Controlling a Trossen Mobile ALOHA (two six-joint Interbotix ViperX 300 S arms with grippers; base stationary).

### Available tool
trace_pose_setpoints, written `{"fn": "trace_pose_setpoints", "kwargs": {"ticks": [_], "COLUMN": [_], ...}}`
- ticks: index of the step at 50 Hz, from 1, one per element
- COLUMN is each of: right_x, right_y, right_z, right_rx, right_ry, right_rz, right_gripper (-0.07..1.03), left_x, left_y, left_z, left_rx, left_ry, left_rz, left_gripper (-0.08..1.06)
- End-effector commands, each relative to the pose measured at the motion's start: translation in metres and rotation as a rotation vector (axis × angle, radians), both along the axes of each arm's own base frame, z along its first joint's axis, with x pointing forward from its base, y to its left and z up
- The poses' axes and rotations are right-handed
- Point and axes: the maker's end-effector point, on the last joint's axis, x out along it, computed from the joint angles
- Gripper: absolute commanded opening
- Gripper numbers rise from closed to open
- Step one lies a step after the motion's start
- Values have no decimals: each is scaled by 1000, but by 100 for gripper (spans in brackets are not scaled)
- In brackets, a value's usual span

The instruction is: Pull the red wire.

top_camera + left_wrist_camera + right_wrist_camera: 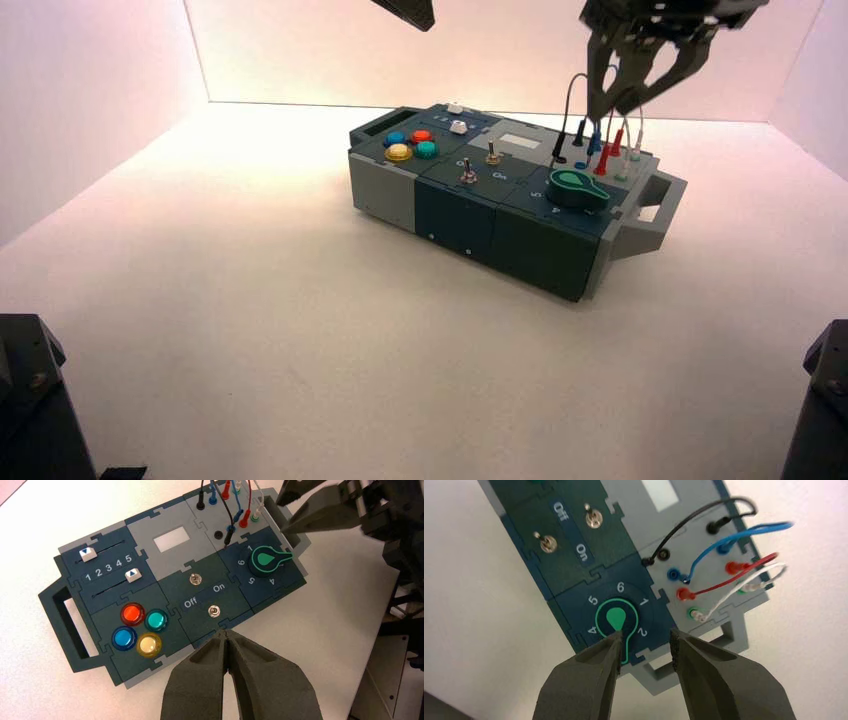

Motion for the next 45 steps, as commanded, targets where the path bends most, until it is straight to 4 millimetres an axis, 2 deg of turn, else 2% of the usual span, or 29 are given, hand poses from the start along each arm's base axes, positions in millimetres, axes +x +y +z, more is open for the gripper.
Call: {"fn": "trace_pose_setpoints", "kwargs": {"ticks": [1, 15, 33, 45], "right_x": [5, 22, 38, 48], "right_y": [3, -11, -13, -25], "right_z": [0, -11, -19, -24], "right_rx": [0, -23, -44, -52], "right_ry": [-2, 24, 34, 44], "right_rz": [3, -47, -51, -89], "right_gripper": [51, 51, 51, 51], "left_x": [1, 1, 1, 1], "left_y": [0, -1, 0, 0], "left_z": [14, 13, 13, 13], "left_rx": [-21, -20, -20, -20], "left_ry": [-33, -32, -31, -32], "left_rz": [2, 2, 2, 3], "left_gripper": [-3, -3, -3, -3]}}
